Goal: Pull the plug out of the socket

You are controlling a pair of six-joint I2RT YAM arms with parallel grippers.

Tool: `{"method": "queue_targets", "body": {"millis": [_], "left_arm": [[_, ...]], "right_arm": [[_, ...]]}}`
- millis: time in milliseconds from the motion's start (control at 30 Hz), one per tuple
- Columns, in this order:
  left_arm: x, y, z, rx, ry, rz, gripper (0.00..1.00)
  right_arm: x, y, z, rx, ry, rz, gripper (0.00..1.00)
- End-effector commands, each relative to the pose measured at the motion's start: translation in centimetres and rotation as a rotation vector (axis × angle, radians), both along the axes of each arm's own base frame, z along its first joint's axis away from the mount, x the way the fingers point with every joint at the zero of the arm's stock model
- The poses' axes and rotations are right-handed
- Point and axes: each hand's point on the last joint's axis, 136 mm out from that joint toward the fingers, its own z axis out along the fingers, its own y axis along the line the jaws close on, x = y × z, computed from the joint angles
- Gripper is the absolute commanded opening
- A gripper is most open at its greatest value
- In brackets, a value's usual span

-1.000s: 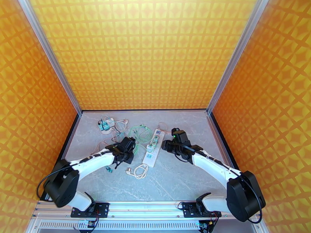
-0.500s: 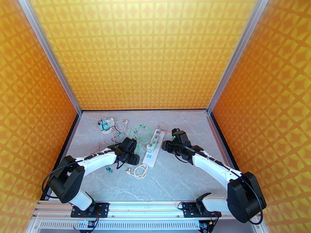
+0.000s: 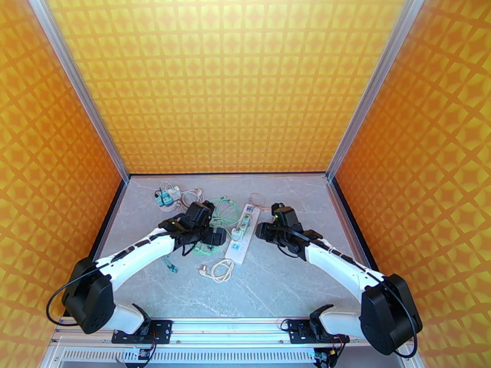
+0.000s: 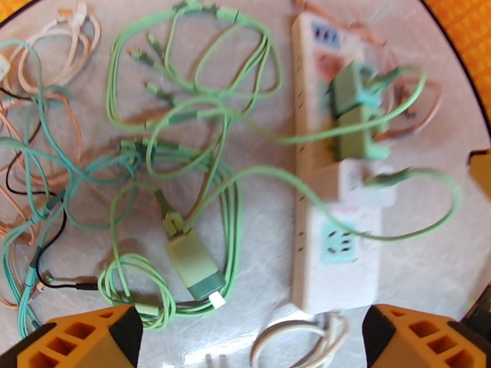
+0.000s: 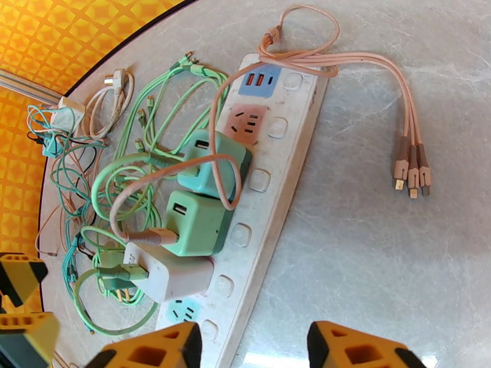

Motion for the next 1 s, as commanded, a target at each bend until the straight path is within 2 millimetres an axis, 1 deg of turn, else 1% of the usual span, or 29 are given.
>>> {"method": "queue_targets", "body": {"millis": [0, 67, 167, 267, 300, 367, 433, 500, 600, 633, 700, 733, 767, 967], "left_arm": [[1.3, -0.7, 2.0, -0.080, -0.062, 0.042, 0.99], [1.6, -1.1, 2.0, -0.096, -0.068, 0.039, 0.99], [1.9, -1.5, 1.4, -0.083, -0.040, 0.039, 0.99], [2.2, -2.7, 1.5, -0.072, -0.059, -0.007, 0.94], [1.7, -4.1, 1.4, -0.073, -0.071, -0.049, 0.92], [1.6, -5.1, 1.2, -0.064, -0.083, -0.086, 0.88], [1.7, -5.4, 0.4, -0.052, -0.069, -0.091, 0.85], [1.9, -5.6, -0.4, -0.038, -0.060, -0.099, 0.78], [1.8, -6.3, -1.6, -0.005, -0.055, -0.149, 0.77], [1.8, -6.5, -1.9, 0.006, -0.052, -0.167, 0.75], [1.7, -7.0, -2.6, 0.027, -0.046, -0.204, 0.74], [1.7, -7.2, -2.7, 0.035, -0.051, -0.219, 0.72], [1.6, -7.5, -3.0, 0.037, -0.049, -0.242, 0.67], [2.1, -9.0, -3.4, 0.046, -0.061, -0.299, 0.66]], "right_arm": [[0.4, 0.2, 1.1, 0.022, -0.035, 0.008, 0.51], [0.4, 0.3, 1.0, 0.028, -0.032, 0.006, 0.51], [0.2, 0.2, 0.9, 0.031, -0.026, 0.001, 0.51], [-0.1, 0.1, 0.7, 0.033, -0.022, -0.005, 0.51], [-0.2, 0.1, 0.6, 0.034, -0.021, -0.004, 0.51], [-0.4, 0.0, 0.5, 0.036, -0.018, -0.007, 0.51], [-0.6, 0.0, 0.6, 0.036, -0.017, -0.005, 0.51], [-0.8, -0.1, 0.5, 0.039, -0.017, -0.006, 0.51], [-1.0, -0.2, 0.3, 0.041, -0.013, -0.010, 0.51], [-1.0, -0.2, 0.2, 0.043, -0.009, -0.009, 0.51], [-1.2, -0.1, 0.2, 0.046, -0.006, -0.007, 0.51], [-1.2, -0.2, 0.3, 0.048, -0.007, -0.008, 0.51], [-1.3, -0.2, 0.2, 0.049, -0.007, -0.009, 0.51], [-2.0, -0.5, -0.1, 0.052, -0.003, -0.011, 0.51]]}}
